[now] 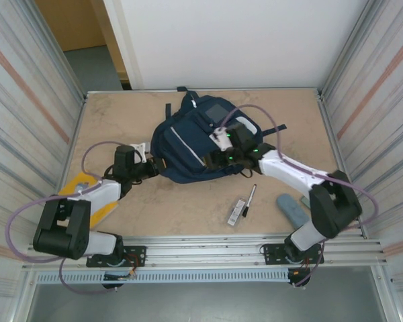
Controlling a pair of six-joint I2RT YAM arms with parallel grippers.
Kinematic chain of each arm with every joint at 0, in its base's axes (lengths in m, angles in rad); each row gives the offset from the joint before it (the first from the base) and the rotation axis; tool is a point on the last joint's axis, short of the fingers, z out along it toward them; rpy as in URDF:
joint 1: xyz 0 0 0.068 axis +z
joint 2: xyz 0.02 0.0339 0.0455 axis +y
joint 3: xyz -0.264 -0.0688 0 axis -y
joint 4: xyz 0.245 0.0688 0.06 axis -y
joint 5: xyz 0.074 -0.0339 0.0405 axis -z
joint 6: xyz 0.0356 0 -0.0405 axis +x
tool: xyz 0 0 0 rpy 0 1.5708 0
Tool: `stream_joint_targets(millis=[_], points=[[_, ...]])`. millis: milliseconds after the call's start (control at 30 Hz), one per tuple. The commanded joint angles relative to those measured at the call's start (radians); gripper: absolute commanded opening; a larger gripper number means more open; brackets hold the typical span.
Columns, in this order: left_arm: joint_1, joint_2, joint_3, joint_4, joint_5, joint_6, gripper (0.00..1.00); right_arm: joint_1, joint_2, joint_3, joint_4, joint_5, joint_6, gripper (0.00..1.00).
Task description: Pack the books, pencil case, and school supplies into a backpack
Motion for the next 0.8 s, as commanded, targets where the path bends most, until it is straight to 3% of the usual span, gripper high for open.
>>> stream_joint_targets(millis=[0, 200, 300, 467, 633, 667, 767], points=[[-0.035, -0.124, 0.006, -0.018, -0.007, 0.079, 0.03, -0.119, -0.095, -0.136, -0.083, -0.059, 0.218, 0.65], [-0.120, -0.282, 0.033, -0.108, -0.117, 0.109, 0.02, -0.149, -0.206, -0.277, -0.110, -0.155, 0.066, 0.64], [-0.152, -0.310, 0.109, -0.192, -0.187, 0.116, 0.00, -0.149, -0.254, -0.316, -0.070, -0.146, 0.051, 0.66], [-0.156, -0.257, 0.356, -0.430, -0.136, 0.089, 0.00, -0.150, -0.276, -0.362, 0.028, -0.198, 0.016, 0.67], [-0.173, -0.267, 0.439, -0.427, -0.121, 0.017, 0.00, -0.156, -0.273, -0.426, 0.181, -0.230, 0.000, 0.67], [-0.172, -0.261, 0.464, -0.446, -0.122, 0.012, 0.00, -0.153, -0.284, -0.448, 0.223, -0.225, 0.003, 0.73], [-0.176, -0.244, 0.521, -0.496, -0.126, 0.012, 0.00, -0.149, -0.299, -0.488, 0.316, -0.250, 0.000, 0.73]])
